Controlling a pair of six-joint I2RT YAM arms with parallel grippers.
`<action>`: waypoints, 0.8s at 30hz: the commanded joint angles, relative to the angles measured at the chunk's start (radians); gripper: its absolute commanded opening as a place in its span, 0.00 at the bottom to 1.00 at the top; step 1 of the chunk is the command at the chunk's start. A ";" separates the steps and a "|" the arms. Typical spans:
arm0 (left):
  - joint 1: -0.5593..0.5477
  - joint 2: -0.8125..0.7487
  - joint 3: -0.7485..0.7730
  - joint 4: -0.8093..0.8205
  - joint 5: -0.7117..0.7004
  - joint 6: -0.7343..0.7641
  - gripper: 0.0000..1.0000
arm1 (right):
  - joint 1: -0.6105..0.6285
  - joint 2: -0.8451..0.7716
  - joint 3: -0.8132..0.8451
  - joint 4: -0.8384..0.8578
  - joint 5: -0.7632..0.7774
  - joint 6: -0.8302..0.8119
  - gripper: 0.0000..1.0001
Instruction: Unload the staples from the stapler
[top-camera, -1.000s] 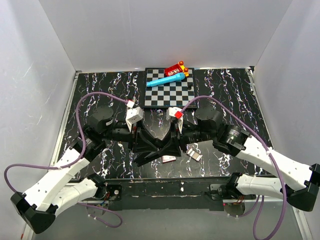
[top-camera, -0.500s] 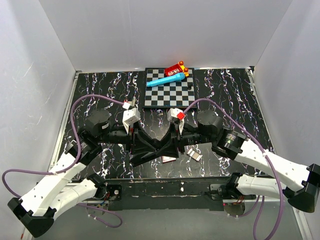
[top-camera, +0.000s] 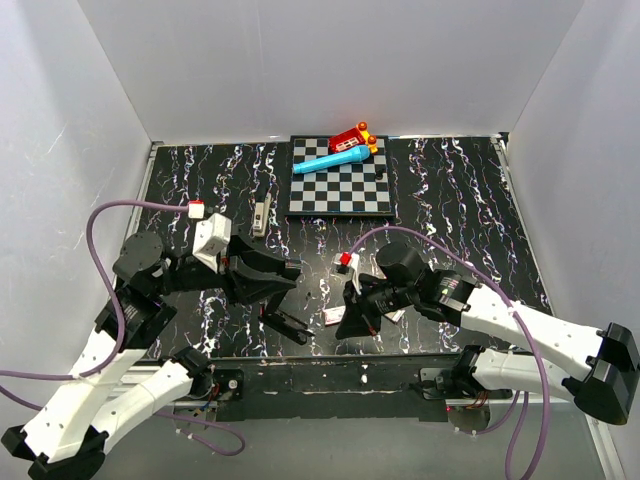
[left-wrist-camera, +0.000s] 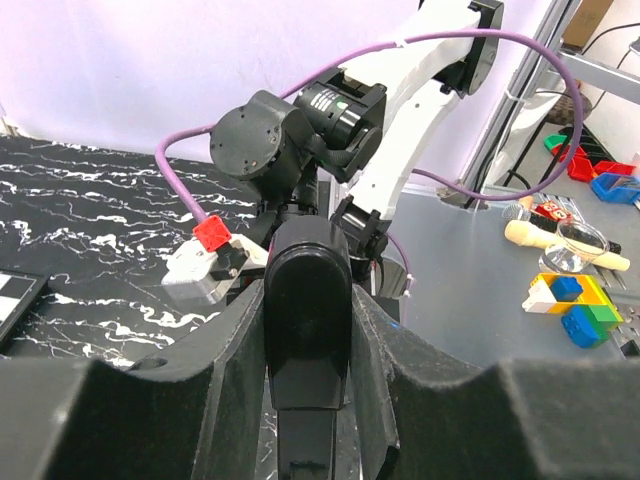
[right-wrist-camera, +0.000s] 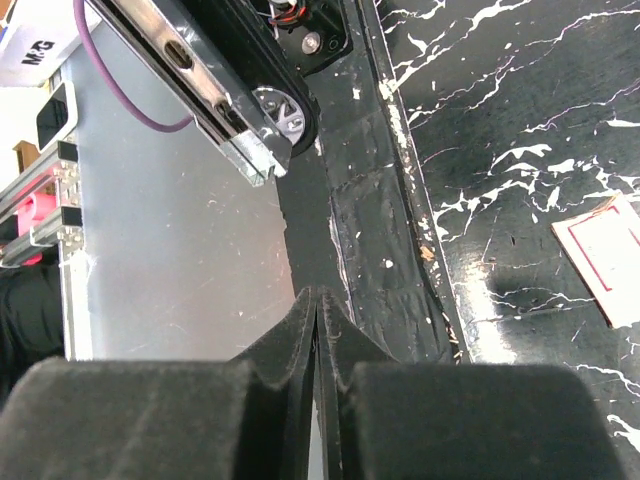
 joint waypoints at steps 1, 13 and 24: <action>0.002 0.019 0.035 0.070 0.006 -0.016 0.00 | 0.000 -0.022 0.024 -0.003 0.008 0.005 0.08; 0.002 0.047 0.016 0.047 -0.026 0.010 0.00 | 0.000 -0.059 0.119 -0.129 0.134 -0.045 0.11; 0.002 0.082 0.004 -0.005 -0.207 0.012 0.00 | 0.000 -0.016 0.201 -0.092 0.355 0.013 0.04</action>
